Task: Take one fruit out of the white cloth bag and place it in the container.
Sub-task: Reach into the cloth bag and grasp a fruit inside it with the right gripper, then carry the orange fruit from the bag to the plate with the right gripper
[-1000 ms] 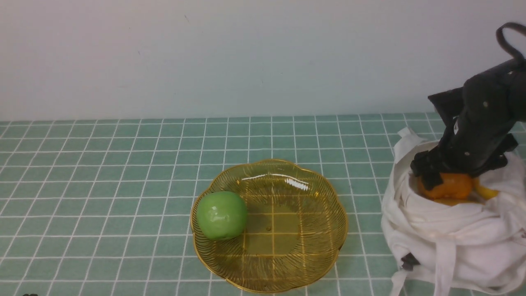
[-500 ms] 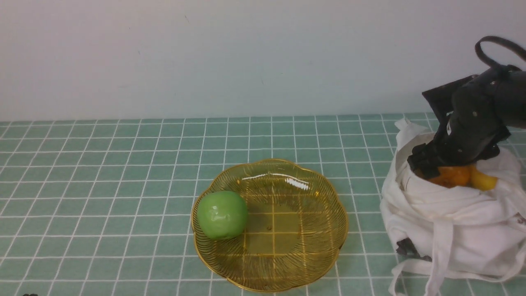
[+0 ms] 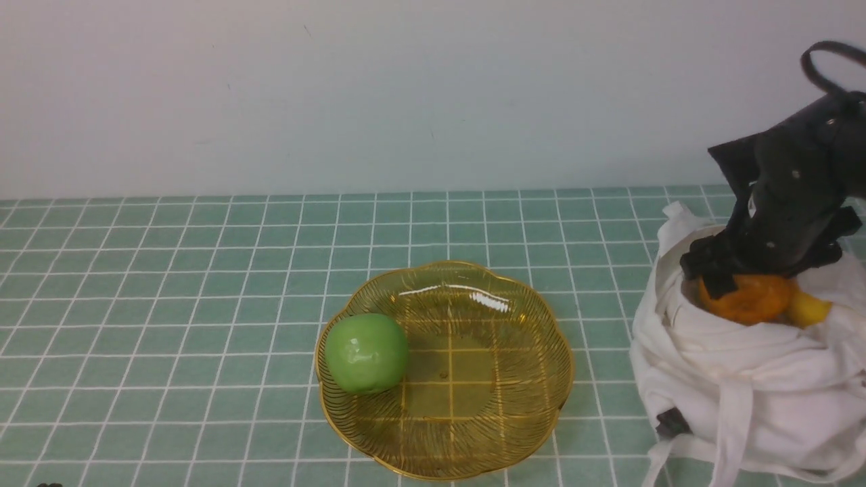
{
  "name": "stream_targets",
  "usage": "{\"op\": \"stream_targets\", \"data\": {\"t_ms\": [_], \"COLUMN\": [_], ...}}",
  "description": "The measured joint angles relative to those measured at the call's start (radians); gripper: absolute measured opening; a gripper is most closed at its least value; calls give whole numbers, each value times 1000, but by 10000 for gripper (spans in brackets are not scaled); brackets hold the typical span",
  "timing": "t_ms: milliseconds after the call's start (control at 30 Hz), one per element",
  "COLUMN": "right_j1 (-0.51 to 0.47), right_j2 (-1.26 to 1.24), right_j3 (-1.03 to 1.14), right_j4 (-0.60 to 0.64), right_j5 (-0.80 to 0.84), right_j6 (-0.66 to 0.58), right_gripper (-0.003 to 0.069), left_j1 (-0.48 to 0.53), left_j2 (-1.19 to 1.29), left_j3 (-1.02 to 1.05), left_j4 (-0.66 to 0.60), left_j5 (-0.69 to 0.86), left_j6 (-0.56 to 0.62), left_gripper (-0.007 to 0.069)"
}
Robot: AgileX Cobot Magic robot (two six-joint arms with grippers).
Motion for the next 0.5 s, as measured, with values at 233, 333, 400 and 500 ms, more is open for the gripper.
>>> {"op": "stream_targets", "data": {"t_ms": [233,333,400,500], "right_j1": [3,3,3,7], "right_j2": [-183,-255,-308,-334], "right_j3": [1,1,1,1], "right_j4": [173,266,372,533], "right_j5": [96,159,173,167], "right_j6": [-105,-147,-200,-275], "right_gripper": [579,579,579,579], "left_j1": [0,0,0,0], "left_j2": [0,0,0,0], "left_j3": [0,0,0,0], "left_j4": [0,0,0,0], "left_j5": [0,0,0,0], "left_j6": [0,0,0,0], "left_gripper": [-8,-8,-8,-8]}}
